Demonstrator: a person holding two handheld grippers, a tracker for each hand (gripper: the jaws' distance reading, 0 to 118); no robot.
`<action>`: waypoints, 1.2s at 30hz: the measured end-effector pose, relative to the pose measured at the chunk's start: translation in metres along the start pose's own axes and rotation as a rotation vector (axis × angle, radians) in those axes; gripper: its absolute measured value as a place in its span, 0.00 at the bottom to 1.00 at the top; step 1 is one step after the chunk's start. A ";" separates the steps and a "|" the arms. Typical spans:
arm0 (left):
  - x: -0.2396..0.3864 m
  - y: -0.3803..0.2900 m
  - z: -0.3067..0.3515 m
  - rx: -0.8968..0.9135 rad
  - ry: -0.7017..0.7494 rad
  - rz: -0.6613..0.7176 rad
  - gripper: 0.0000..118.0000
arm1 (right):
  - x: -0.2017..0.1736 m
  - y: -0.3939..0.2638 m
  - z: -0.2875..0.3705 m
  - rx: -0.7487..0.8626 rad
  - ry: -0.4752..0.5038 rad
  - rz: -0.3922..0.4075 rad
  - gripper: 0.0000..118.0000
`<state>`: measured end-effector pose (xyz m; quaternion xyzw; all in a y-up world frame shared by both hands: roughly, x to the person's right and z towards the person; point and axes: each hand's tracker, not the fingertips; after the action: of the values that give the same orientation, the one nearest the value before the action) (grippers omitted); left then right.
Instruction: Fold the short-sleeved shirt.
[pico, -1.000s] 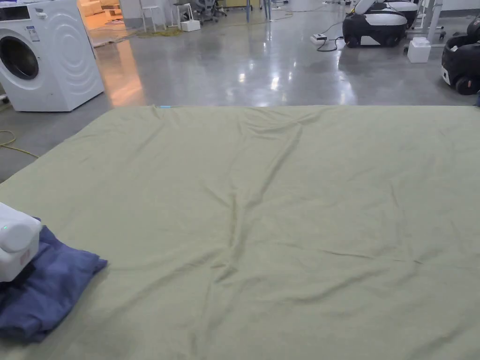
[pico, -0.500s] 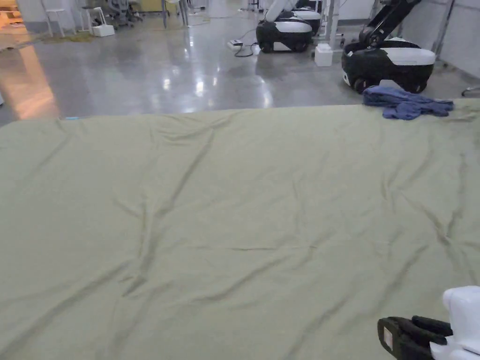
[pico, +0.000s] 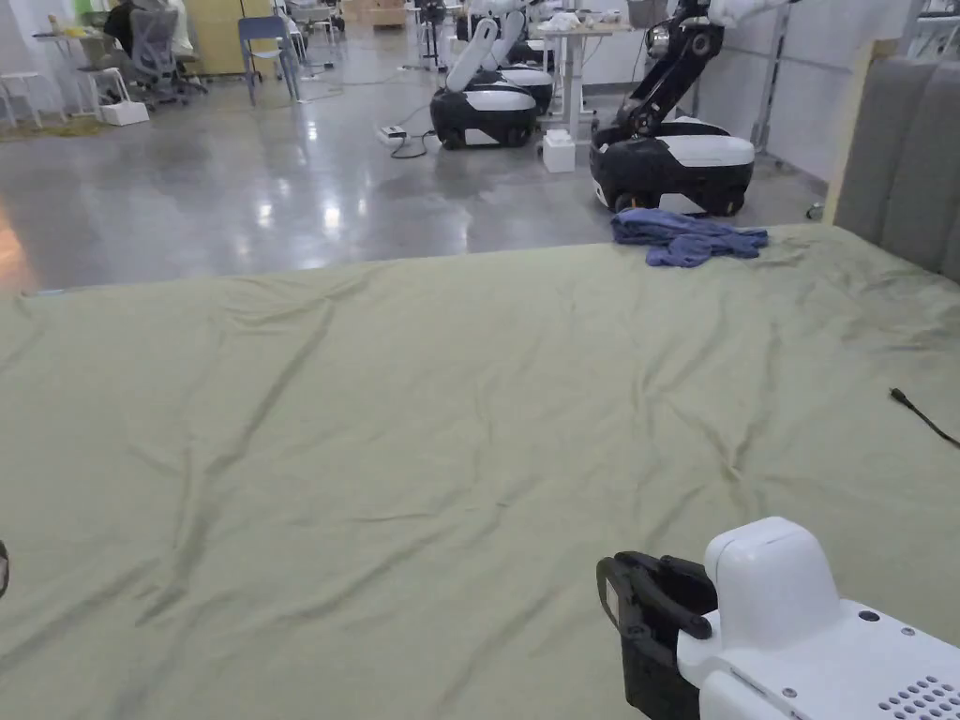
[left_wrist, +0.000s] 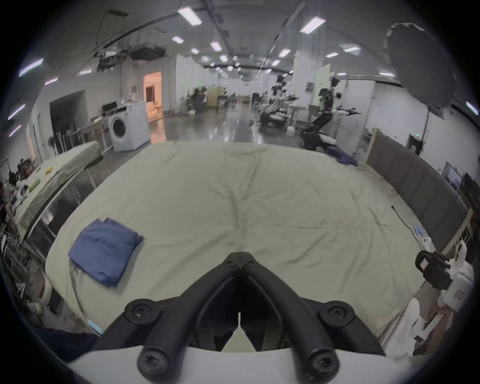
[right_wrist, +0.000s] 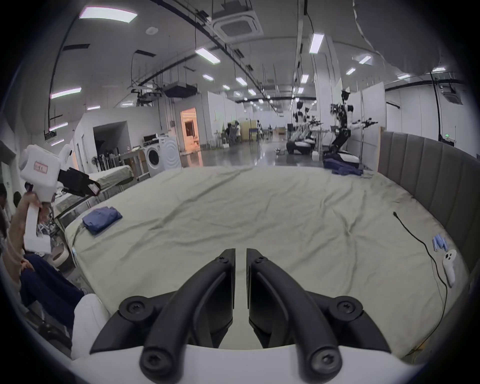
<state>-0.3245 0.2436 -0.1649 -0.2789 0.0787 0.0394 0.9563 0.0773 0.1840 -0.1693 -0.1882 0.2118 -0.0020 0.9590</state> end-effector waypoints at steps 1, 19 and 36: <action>0.012 -0.003 0.004 0.036 0.022 -0.012 0.00 | -0.002 0.002 0.003 0.014 -0.004 -0.003 0.09; 0.136 -0.047 0.064 0.482 0.146 -0.058 0.00 | -0.014 0.027 0.058 0.339 -0.179 0.072 0.09; 0.132 -0.057 0.078 0.401 0.014 -0.044 1.00 | -0.013 0.038 0.060 0.309 -0.212 0.024 0.09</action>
<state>-0.1775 0.2421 -0.0924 -0.0850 0.0856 0.0002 0.9927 0.0872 0.2416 -0.1279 -0.0351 0.1088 -0.0032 0.9934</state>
